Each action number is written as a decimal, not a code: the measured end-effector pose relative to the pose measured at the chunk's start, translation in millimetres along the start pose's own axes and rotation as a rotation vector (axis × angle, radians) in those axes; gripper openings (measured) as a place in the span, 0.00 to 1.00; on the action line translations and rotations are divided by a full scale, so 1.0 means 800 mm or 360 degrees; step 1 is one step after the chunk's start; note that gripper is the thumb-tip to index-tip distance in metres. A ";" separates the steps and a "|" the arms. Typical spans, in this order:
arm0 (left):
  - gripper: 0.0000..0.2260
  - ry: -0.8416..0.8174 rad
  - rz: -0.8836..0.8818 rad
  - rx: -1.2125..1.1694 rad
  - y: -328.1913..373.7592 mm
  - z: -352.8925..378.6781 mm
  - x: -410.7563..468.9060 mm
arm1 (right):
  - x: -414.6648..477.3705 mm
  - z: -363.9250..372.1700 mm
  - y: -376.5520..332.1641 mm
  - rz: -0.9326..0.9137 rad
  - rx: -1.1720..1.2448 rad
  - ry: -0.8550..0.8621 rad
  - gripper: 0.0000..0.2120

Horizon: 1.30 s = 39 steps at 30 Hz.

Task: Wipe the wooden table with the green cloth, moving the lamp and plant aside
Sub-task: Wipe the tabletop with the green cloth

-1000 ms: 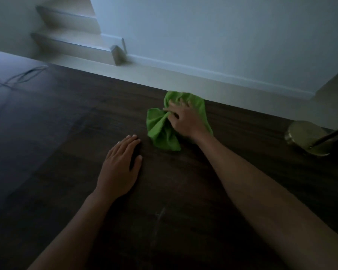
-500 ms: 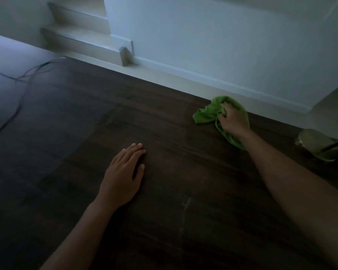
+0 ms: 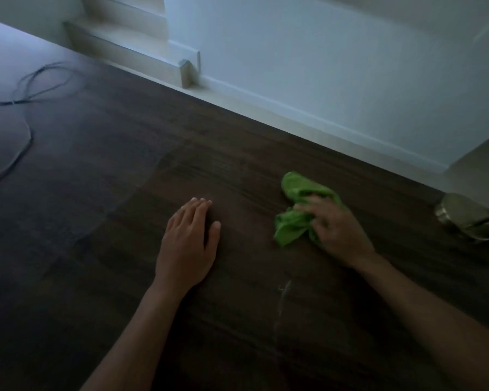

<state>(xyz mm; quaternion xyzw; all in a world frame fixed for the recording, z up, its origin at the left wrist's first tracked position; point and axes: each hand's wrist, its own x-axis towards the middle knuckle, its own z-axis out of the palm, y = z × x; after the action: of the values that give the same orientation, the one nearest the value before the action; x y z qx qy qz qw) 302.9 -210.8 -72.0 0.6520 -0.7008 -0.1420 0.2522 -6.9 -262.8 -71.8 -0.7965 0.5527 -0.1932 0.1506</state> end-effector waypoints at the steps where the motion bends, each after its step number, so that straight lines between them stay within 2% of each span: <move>1: 0.22 -0.0006 0.0004 0.0005 0.000 0.000 -0.002 | 0.010 -0.012 0.015 0.0148 -0.0038 0.0095 0.22; 5: 0.21 -0.0007 -0.0001 -0.0009 -0.004 -0.006 -0.016 | 0.112 -0.028 0.043 0.0612 -0.0271 0.0337 0.17; 8: 0.21 0.0023 -0.0027 -0.0032 -0.004 -0.007 -0.027 | 0.192 -0.003 0.024 0.0733 -0.0320 0.0226 0.22; 10: 0.22 0.0067 -0.0065 -0.0089 -0.002 -0.009 -0.029 | 0.228 0.026 -0.013 0.0551 -0.0361 0.0096 0.26; 14: 0.24 0.0271 -0.0098 -0.0207 -0.002 -0.009 -0.024 | 0.214 0.081 -0.096 -0.0029 -0.0272 -0.0170 0.24; 18: 0.24 0.0487 -0.0225 -0.0480 -0.008 -0.014 -0.020 | 0.054 0.080 -0.130 -0.0471 -0.0183 -0.0343 0.22; 21: 0.25 0.0414 -0.0257 -0.0540 -0.009 -0.017 -0.022 | -0.030 0.044 -0.094 -0.0610 -0.0163 -0.0492 0.21; 23: 0.25 0.0246 -0.0208 -0.0470 -0.009 -0.017 -0.033 | -0.019 0.020 -0.051 -0.0427 -0.0249 -0.0438 0.22; 26: 0.26 0.0098 -0.0180 -0.0430 -0.018 -0.024 -0.061 | 0.054 0.012 -0.019 -0.0017 -0.0328 -0.0184 0.21; 28: 0.26 0.0063 -0.0200 -0.0433 -0.026 -0.031 -0.085 | 0.102 0.028 -0.038 0.0285 -0.0351 -0.0031 0.21; 30: 0.26 0.0080 -0.0224 -0.0454 -0.030 -0.041 -0.104 | 0.127 0.055 -0.087 0.0342 -0.0356 0.0029 0.21; 32: 0.27 0.0124 -0.0209 -0.0389 -0.033 -0.052 -0.118 | 0.115 0.087 -0.151 0.0100 -0.0257 0.0002 0.20; 35: 0.27 0.0152 -0.0100 -0.0211 -0.045 -0.062 -0.137 | 0.006 0.127 -0.233 -0.0421 -0.0105 -0.0245 0.22; 37: 0.27 0.0127 -0.0044 -0.0176 -0.054 -0.067 -0.144 | -0.089 0.124 -0.255 -0.0590 -0.0087 -0.0382 0.23; 39: 0.27 0.0124 -0.0026 -0.0226 -0.061 -0.073 -0.147 | -0.145 0.101 -0.237 -0.0592 -0.0038 -0.0454 0.23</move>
<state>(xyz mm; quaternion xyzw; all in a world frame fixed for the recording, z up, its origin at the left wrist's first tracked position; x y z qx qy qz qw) 378.2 -92.4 -69.1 0.6431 -0.6734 -0.1681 0.3237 151.1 -86.4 -73.4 -0.9057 0.3718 -0.0967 0.1795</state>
